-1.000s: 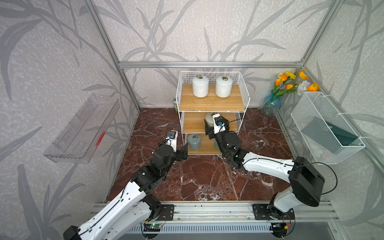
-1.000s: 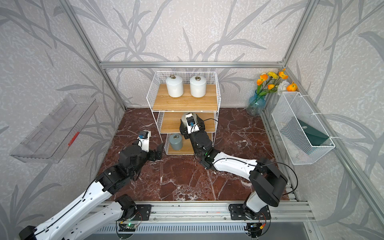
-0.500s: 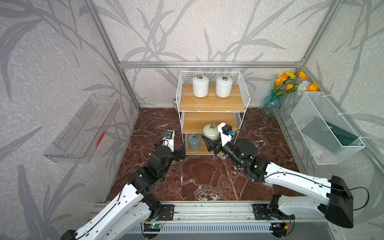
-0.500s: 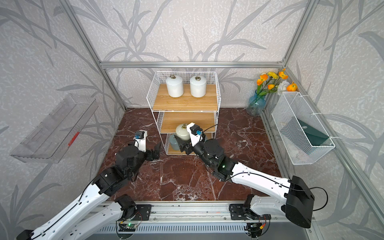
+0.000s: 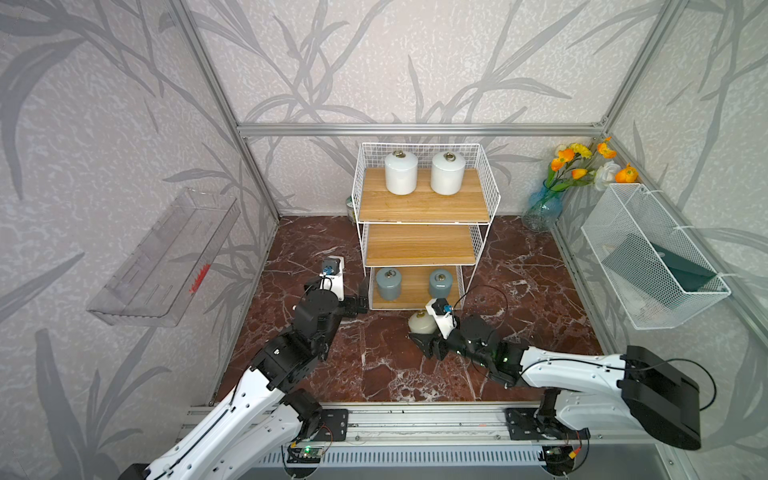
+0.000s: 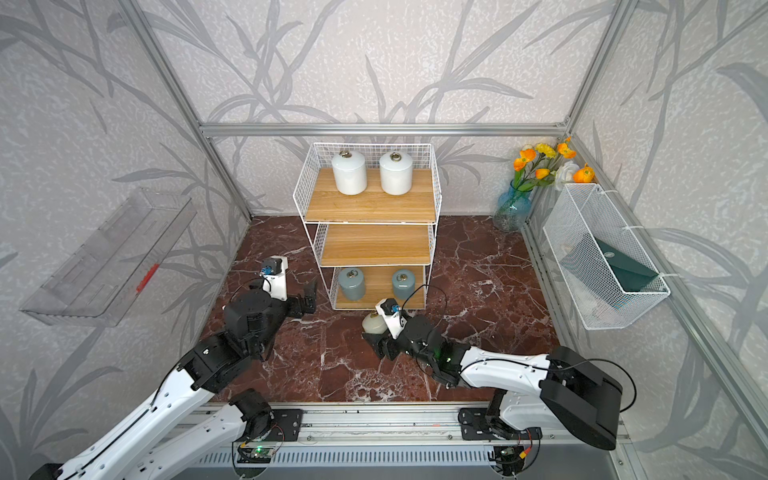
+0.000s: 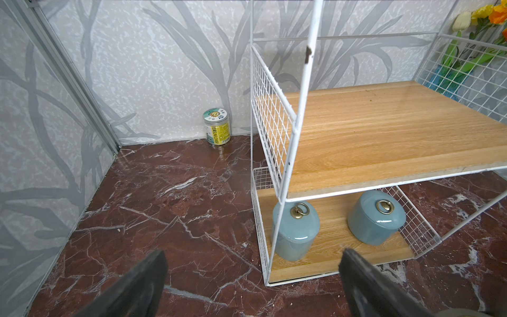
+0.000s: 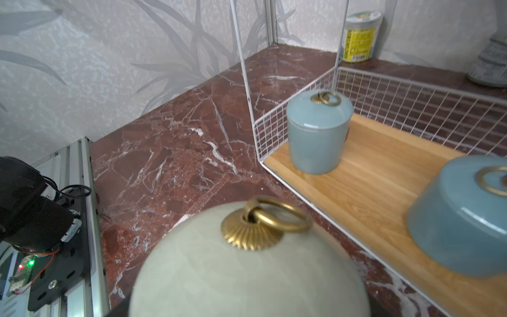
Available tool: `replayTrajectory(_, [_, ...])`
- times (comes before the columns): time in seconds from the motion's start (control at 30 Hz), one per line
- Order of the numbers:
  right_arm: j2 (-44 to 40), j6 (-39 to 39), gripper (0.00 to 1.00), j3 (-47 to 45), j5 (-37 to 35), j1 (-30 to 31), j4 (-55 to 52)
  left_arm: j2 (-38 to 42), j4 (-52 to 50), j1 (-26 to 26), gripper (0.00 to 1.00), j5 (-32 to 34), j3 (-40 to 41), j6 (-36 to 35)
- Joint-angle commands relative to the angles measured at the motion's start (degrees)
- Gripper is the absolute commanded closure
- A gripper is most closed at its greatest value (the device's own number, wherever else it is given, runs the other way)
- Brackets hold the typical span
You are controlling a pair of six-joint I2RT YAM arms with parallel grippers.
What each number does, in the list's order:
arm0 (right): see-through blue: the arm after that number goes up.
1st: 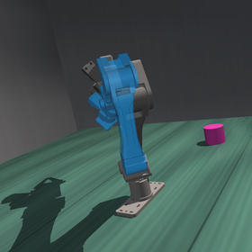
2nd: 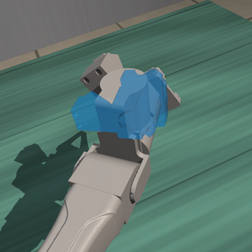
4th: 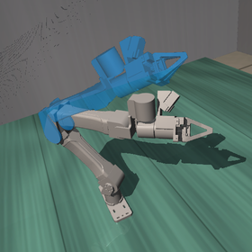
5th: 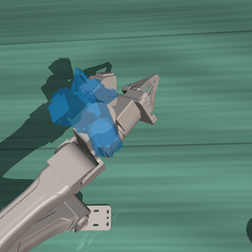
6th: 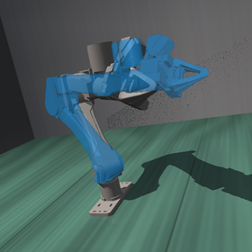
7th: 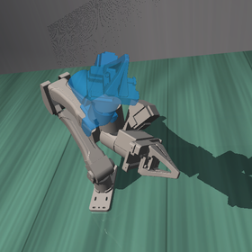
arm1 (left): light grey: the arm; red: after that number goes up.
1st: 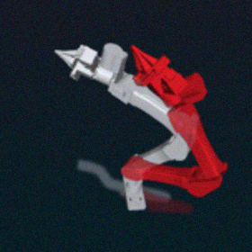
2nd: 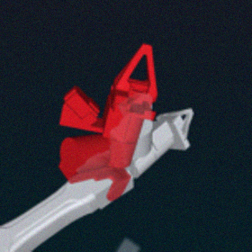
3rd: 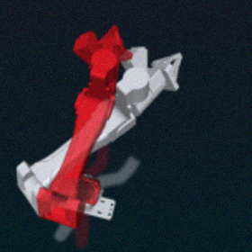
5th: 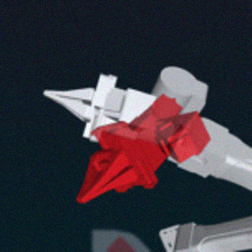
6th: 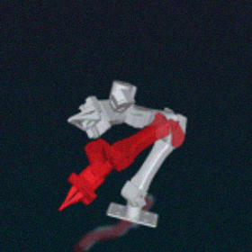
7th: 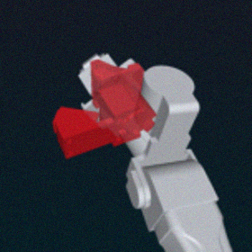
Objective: Remove the tea canisters from the shelf
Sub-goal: Pick up the tea canister from the shelf, then place the tea canister at the center of the board.
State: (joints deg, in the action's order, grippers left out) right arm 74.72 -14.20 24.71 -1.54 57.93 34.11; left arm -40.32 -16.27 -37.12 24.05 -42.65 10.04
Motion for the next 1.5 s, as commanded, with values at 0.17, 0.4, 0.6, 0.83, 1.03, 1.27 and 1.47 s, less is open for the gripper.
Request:
replayTrajectory(0.17, [8.2, 1.7, 0.19, 2.4, 4.1, -2.4, 18.5, 0.0, 0.8, -0.1, 0.01, 0.6, -0.4, 1.1])
replayTrajectory(0.4, [19.2, 8.0, 0.18, 4.2, 8.0, -4.2, 22.2, -0.6, 1.0, -0.1, 0.01, 0.6, -0.6, 1.0])
replayTrajectory(0.6, [35.9, 8.2, 0.16, 3.0, 11.0, -4.4, 43.6, -0.5, 0.1, -0.1, 0.01, 1.0, -0.8, 0.9])
replayTrajectory(0.83, [37.2, 9.5, 0.18, 1.2, 11.1, -3.5, 46.1, 0.8, -1.6, -0.1, 0.01, 1.7, -1.0, 1.3])
replayTrajectory(1.03, [28.0, 12.5, 0.03, -0.5, 7.3, -2.5, 38.9, 1.5, -1.9, -0.1, 0.01, 2.0, -0.8, 1.8])
replayTrajectory(1.27, [13.9, 17.2, 0.01, 0.6, 3.2, 0.3, 21.1, 1.5, -1.0, -0.1, 0.01, 0.9, -0.5, 2.6])
replayTrajectory(1.47, [6.5, 17.3, 0.08, 4.8, -13.5, 0.3, 7.1, 1.6, -0.1, -0.1, 0.01, 0.2, -0.2, 2.9])
